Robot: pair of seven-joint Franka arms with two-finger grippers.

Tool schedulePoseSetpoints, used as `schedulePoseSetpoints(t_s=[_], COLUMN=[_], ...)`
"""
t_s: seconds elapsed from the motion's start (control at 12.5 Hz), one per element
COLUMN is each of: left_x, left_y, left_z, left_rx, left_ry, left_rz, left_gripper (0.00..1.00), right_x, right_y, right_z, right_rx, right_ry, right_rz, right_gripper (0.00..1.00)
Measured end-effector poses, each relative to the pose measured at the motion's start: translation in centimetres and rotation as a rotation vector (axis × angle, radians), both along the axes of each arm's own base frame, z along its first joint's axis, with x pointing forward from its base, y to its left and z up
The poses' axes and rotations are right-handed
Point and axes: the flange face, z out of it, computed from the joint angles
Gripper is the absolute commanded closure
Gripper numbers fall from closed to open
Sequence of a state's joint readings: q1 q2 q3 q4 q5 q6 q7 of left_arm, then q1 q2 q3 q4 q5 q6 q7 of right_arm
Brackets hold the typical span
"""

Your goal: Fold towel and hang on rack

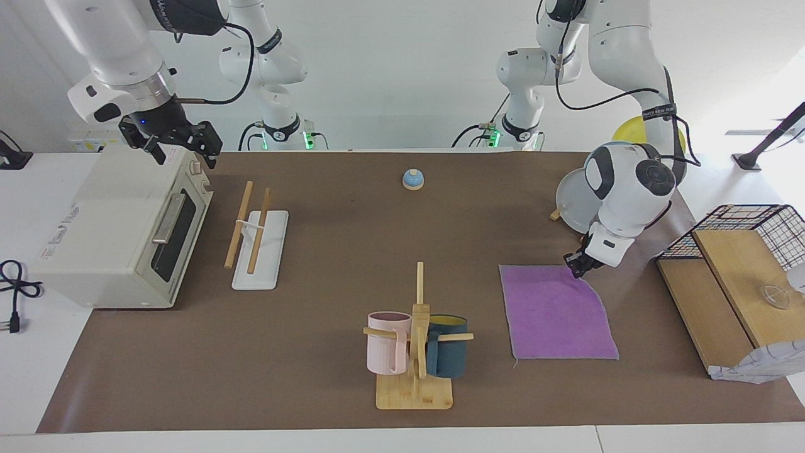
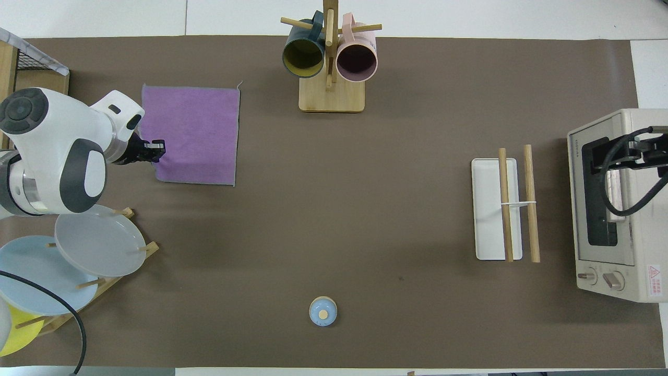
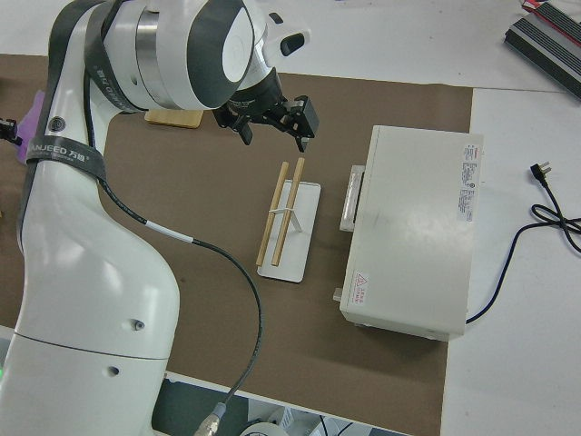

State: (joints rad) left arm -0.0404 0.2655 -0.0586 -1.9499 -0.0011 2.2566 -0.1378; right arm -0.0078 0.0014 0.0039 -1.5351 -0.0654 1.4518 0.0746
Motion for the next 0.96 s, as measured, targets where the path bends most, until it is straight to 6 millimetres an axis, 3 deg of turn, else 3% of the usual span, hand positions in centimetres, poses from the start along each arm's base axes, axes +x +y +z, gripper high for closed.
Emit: schedulePoseSetpoints(t_s=[0.16,0.24,0.4,0.56,0.64,0.72,0.96], left_x=[-0.1,-0.4,-1.8,-4.4,-5.7,-6.7,-6.8], left_y=[-2.4,-4.8,-11.2,-16.9,-18.3,-18.6,-17.1], left_z=[1.6,2.5,3.3,1.9,0.3,-1.2,-2.6], left_rx=[0.001,-0.001,-0.007,-0.014,-0.014,-0.011,-0.003], left_ry=[-0.029,-0.045,-0.061,-0.066,-0.060,-0.046,-0.030], left_rz=[-0.100,-0.148,-0.247,-0.308,-0.327,-0.336,-0.314], left_gripper=[1.00,1.00,1.00,1.00,0.34,0.00,0.00], right_x=[0.0,0.0,0.0,0.0,0.0,0.0,0.0], right_y=[0.0,0.0,0.0,0.0,0.0,0.0,0.0], right_z=[0.0,0.0,0.0,0.0,0.0,0.0,0.0], right_rx=[0.000,0.000,0.000,0.000,0.000,0.000,0.000], right_ry=[0.000,0.000,0.000,0.000,0.000,0.000,0.000], right_rz=[0.000,0.000,0.000,0.000,0.000,0.000,0.000], right_gripper=[0.00,0.00,0.00,0.00,0.00,0.00,0.00])
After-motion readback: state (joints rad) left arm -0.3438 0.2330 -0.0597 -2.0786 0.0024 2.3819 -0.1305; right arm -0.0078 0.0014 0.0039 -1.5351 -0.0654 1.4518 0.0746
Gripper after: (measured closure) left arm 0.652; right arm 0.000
